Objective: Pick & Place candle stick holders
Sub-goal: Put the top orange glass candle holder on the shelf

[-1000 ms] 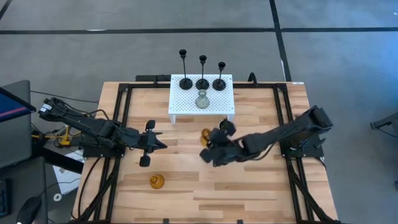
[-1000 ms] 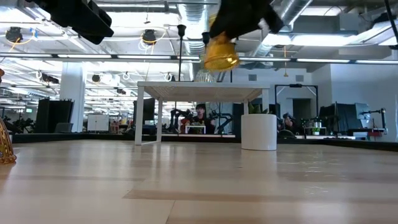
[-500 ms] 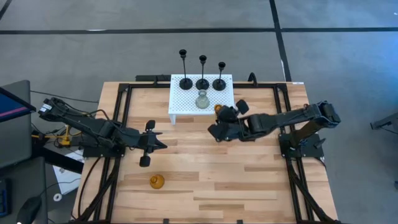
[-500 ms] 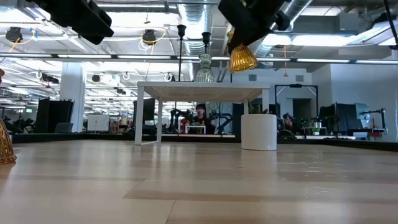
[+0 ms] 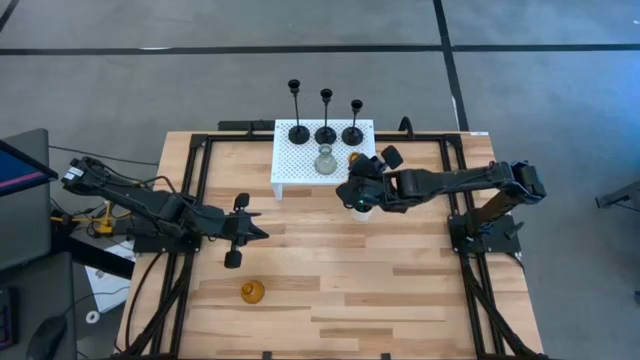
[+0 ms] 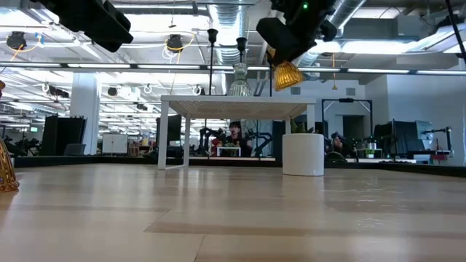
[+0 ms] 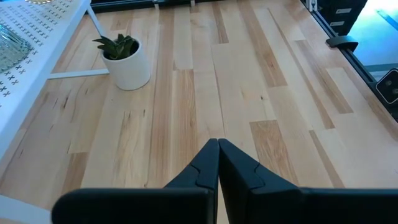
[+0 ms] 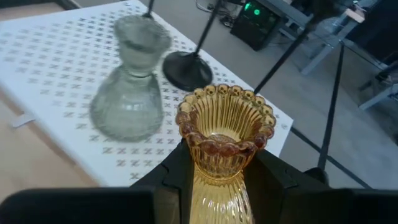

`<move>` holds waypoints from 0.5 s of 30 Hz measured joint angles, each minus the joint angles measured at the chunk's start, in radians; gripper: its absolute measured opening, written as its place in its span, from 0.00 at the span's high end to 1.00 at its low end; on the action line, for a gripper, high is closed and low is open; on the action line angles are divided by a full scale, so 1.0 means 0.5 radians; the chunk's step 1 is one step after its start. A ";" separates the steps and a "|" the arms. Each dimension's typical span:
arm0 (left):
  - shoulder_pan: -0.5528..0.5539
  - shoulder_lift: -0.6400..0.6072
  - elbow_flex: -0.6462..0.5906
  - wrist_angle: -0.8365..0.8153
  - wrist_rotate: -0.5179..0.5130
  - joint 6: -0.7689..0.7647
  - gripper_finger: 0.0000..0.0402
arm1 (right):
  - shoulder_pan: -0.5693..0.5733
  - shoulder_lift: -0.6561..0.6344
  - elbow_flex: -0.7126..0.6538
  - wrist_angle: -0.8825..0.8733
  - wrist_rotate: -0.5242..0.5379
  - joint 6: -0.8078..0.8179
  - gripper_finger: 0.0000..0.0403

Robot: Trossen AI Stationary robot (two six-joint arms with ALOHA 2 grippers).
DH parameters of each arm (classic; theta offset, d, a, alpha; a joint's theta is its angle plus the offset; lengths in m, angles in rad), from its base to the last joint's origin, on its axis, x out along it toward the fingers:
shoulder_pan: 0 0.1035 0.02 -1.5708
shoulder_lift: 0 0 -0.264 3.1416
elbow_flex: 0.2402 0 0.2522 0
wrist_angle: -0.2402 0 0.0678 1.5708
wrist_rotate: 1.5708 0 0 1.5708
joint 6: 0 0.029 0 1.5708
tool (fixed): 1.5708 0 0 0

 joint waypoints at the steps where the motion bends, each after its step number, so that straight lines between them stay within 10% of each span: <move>1: 0.000 0.000 0.000 0.000 0.000 0.000 0.98 | -0.013 -0.006 -0.003 -0.006 0.001 -0.001 0.76; 15: 0.001 0.000 0.001 0.001 -0.001 0.001 0.98 | -0.113 -0.559 -0.793 1.096 -0.144 -0.283 0.76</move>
